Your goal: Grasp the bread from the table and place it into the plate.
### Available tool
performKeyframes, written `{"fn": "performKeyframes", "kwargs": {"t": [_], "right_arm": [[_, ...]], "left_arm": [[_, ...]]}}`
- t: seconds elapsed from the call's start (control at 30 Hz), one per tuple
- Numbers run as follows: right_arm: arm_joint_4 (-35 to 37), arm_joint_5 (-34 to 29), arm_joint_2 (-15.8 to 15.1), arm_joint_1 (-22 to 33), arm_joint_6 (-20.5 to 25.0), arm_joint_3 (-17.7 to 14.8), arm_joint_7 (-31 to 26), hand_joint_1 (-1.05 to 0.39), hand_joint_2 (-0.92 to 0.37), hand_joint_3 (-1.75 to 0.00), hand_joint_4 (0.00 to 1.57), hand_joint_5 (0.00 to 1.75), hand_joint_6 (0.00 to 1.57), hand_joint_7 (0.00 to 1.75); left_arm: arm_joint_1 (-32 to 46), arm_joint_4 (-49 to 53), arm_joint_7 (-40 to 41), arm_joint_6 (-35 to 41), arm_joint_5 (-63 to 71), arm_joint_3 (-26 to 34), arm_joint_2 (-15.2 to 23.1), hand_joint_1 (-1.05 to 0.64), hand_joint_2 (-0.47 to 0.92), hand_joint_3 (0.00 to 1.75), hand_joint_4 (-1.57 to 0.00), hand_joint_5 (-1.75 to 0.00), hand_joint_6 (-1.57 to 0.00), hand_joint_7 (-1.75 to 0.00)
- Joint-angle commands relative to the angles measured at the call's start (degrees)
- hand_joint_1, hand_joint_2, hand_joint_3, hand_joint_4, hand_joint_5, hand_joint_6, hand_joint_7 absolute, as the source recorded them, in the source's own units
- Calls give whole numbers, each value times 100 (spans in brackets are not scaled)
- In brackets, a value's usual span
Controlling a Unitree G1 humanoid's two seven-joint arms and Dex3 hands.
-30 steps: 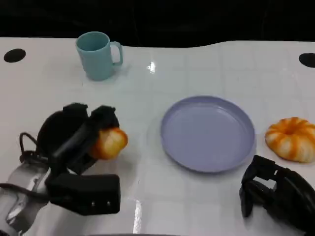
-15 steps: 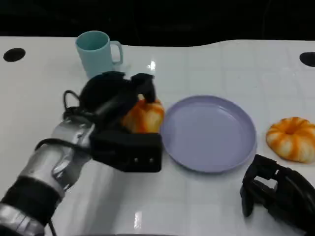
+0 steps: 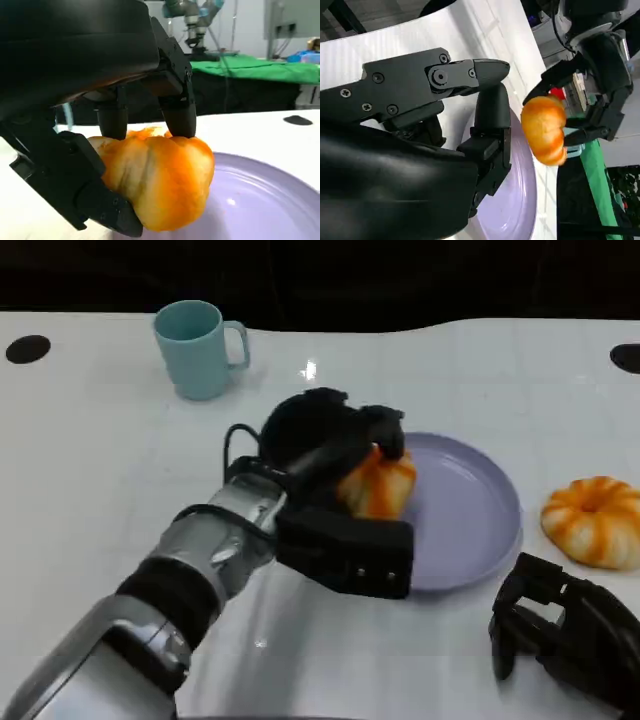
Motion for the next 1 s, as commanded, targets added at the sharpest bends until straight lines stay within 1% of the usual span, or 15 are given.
{"fn": "performKeyframes", "kwargs": {"t": [0.03,0.17,0.27,0.37,0.5,0.53,0.57,0.6,0.63,0.67,0.73,0.8,0.83,0.93,1.0], "right_arm": [[57,-24,-85,81,-13,-37,33,-61,-92,-24,72,175,63,158],[122,31,-71,35,42,-73,126,-60,-92,-24,72,175,62,159],[198,30,-69,4,-6,-94,192,-60,-92,-23,72,175,62,157],[204,40,-60,-2,44,-109,218,-59,-92,-23,70,175,62,156],[193,33,-51,-1,60,-93,211,-59,-92,-23,70,174,63,152],[187,42,-44,-2,74,-93,214,-59,-92,-23,70,174,63,151],[187,53,-35,-3,63,-93,226,-59,-92,-23,70,174,64,150],[184,58,-30,0,60,-90,225,-59,-92,-23,70,175,64,150],[177,60,-28,3,61,-84,218,-58,-92,-24,70,175,65,150],[172,63,-26,7,63,-78,213,-58,-92,-24,70,175,65,150],[121,38,-25,34,71,-60,151,-58,-92,-24,71,175,65,150],[87,24,-27,51,71,-47,115,-58,-92,-24,70,174,65,149],[80,20,-28,55,70,-43,105,-58,-92,-24,70,174,64,149],[92,1,-44,51,39,-29,86,-59,-92,-23,70,174,64,149],[89,-3,-49,51,23,-25,81,-59,-92,-24,70,174,65,149]], "left_arm": [[-350,360,180,-67,41,-140,-201,-30,74,78,-89,-175,-78,-106],[-473,672,256,-62,29,-242,-422,-31,78,70,-92,-175,-78,-102],[-557,883,291,-37,23,-288,-567,-29,77,69,-93,-175,-75,-117],[-638,1043,290,0,53,-371,-657,-30,76,68,-92,-175,-71,-123],[-719,1206,318,31,100,-484,-754,-34,76,50,-91,-175,-74,-112],[-734,1227,247,44,91,-495,-769,-37,76,47,-82,-175,-73,-110],[-745,1248,130,38,66,-497,-780,-39,78,45,-76,-168,-71,-110],[-773,1273,-70,56,52,-517,-788,-41,82,41,-66,-148,-60,-102],[-800,1290,-244,81,45,-539,-792,-46,88,41,-45,-121,-41,-89],[-819,1297,-363,99,40,-556,-792,-49,90,43,-34,-109,-31,-83],[-858,1309,-541,152,63,-607,-790,-62,92,45,-11,-83,-10,-67],[-864,1309,-622,202,68,-629,-792,-77,92,48,-2,-47,-2,-41],[-864,1307,-646,228,71,-639,-793,-82,92,51,-1,-31,-1,-29],[-877,1305,-735,284,95,-695,-782,-93,92,61,0,-5,0,-8],[-893,1305,-803,295,115,-736,-763,-98,92,67,0,-1,0,-2]]}}
